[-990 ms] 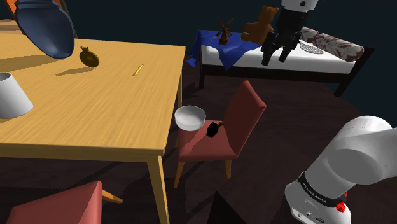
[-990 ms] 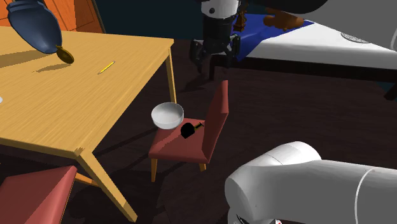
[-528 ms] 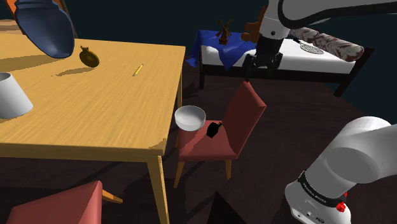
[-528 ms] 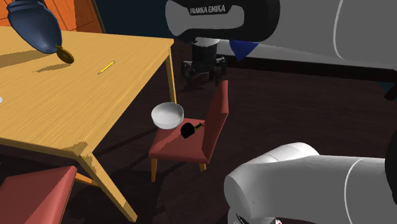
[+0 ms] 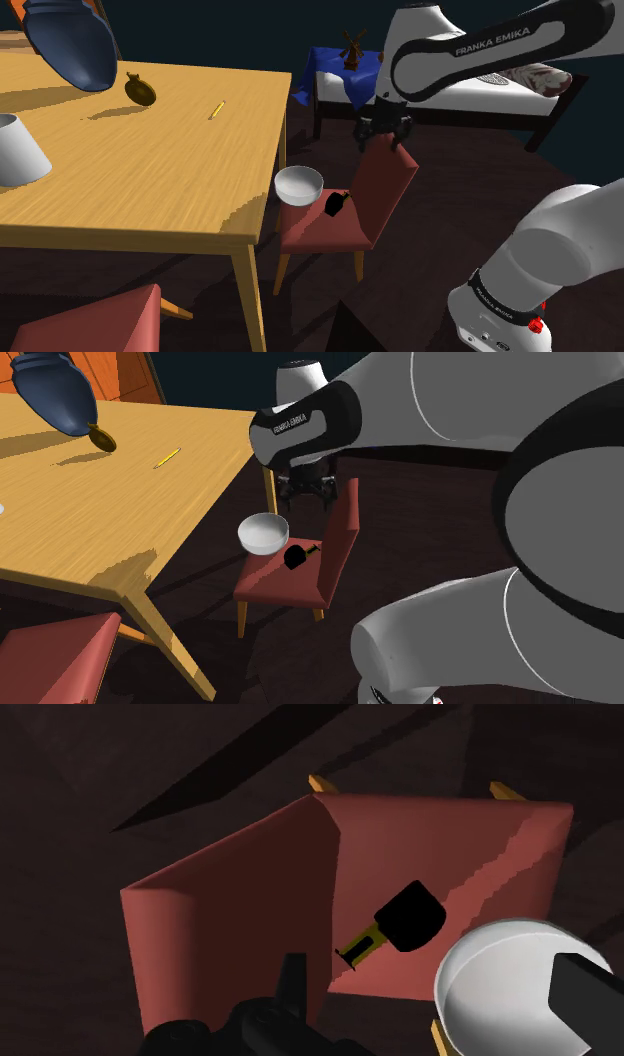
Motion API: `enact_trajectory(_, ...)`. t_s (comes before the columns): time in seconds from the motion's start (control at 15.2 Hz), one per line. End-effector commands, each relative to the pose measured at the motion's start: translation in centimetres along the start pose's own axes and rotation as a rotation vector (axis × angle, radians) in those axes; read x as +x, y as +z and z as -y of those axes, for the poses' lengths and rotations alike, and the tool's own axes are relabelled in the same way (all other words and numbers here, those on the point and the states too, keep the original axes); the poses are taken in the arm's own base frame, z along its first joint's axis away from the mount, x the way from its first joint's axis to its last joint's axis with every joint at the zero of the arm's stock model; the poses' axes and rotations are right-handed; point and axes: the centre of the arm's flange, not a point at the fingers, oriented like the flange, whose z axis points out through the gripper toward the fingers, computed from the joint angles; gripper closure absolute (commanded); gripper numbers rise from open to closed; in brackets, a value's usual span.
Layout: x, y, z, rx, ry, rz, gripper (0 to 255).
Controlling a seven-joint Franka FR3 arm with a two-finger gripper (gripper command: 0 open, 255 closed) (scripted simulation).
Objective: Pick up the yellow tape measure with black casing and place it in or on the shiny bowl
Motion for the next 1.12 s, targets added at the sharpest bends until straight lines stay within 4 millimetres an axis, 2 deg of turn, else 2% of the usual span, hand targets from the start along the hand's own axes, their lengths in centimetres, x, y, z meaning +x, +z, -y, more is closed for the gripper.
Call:
enact_trajectory(0.0, 0.9, 2.5, 0.8, -0.006, 0.058, -0.004, 0)
enact_trajectory(0.53, 4.5, 12.2, 3.4, -0.038, 0.278, -0.014, 0)
enact_trajectory(1.06, 8.7, 21.9, 5.0, -0.07, 0.498, -0.024, 0)
